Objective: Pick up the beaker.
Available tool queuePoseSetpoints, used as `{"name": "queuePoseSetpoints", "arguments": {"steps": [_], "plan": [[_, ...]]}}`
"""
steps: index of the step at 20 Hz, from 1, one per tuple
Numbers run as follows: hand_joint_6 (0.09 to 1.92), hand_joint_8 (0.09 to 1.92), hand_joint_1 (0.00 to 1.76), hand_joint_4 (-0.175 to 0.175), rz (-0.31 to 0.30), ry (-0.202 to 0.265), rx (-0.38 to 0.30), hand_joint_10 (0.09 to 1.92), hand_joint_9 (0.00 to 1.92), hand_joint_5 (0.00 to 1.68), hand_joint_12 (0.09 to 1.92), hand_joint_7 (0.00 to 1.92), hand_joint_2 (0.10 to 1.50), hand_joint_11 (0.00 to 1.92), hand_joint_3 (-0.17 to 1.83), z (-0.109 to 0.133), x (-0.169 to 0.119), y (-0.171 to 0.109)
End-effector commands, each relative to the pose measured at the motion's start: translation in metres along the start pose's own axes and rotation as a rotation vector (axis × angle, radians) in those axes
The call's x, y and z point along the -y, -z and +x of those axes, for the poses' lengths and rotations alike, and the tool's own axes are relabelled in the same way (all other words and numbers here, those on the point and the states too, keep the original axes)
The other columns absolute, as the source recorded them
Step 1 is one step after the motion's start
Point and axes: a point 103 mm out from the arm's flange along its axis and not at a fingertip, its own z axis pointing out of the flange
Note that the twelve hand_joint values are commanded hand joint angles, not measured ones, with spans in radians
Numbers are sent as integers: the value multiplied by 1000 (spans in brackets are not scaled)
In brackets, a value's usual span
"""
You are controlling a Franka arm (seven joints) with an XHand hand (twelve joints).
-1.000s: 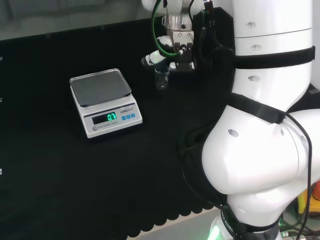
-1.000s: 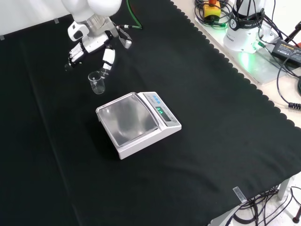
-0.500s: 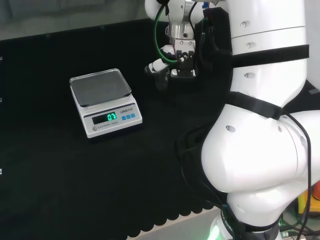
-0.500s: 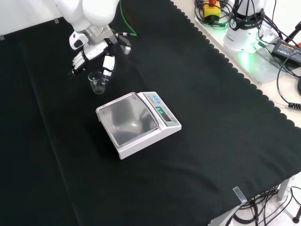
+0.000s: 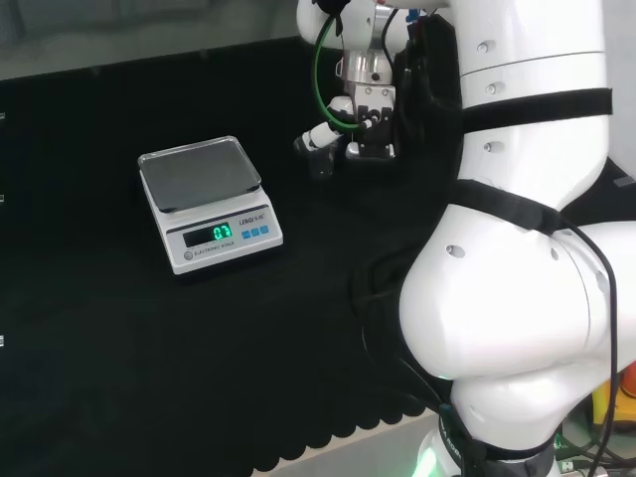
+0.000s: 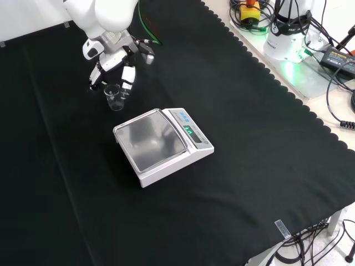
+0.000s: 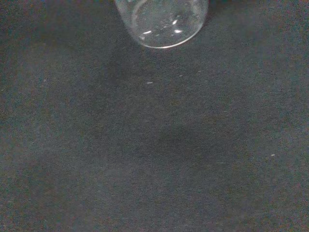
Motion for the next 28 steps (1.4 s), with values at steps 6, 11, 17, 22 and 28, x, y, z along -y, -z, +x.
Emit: {"name": "queuePoseSetpoints", "arguments": {"steps": [6,11,17,22,28], "plan": [[412,847,702,-124,-52,-7,43,579,834,451,977,606,851,1035,166,20,-3,-10],[762,841,791,-139,-85,3,58,455,1038,470,817,751,839,1248,214,24,-7,-6],[758,795,914,-167,-111,-5,81,258,1309,782,647,951,825,1469,309,24,-10,-1],[762,722,1040,-118,-110,-25,113,122,1476,967,556,1082,873,1584,348,26,-13,1],[898,650,1131,-86,-136,-28,153,87,1560,1044,504,1179,1066,1675,30,32,-10,9]]}}
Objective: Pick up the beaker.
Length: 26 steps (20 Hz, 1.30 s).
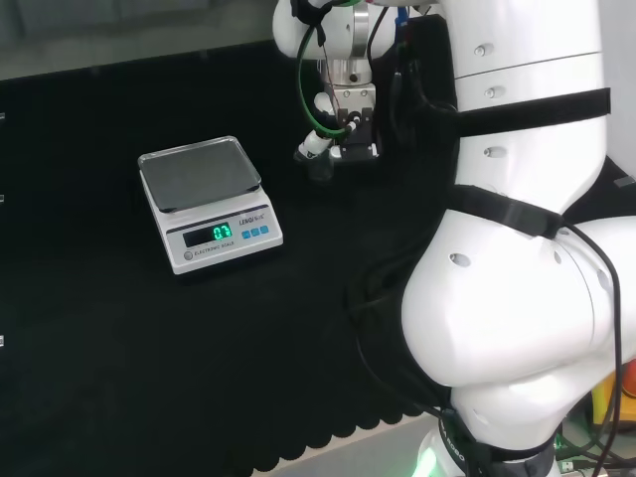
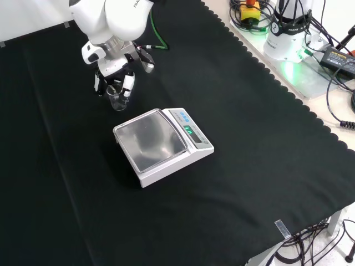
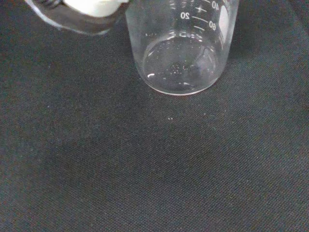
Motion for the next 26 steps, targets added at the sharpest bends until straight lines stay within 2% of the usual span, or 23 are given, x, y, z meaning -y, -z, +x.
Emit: {"name": "queuePoseSetpoints", "arguments": {"steps": [1,7,12,21,26], "plan": [[891,646,1136,-96,-34,0,36,87,1566,1049,500,1186,1068,1679,22,3,3,12],[873,638,1147,-116,-106,12,42,87,1583,1062,486,1202,1067,1671,12,-1,22,46],[857,628,1154,-130,-131,16,99,87,1598,1071,478,1212,1065,1671,8,6,48,80],[853,624,1156,-133,-89,23,119,87,1608,1073,475,1215,1065,1675,7,29,100,135],[852,623,1157,-135,-88,67,121,87,1614,1073,472,1217,1065,1672,7,48,133,154]]}}
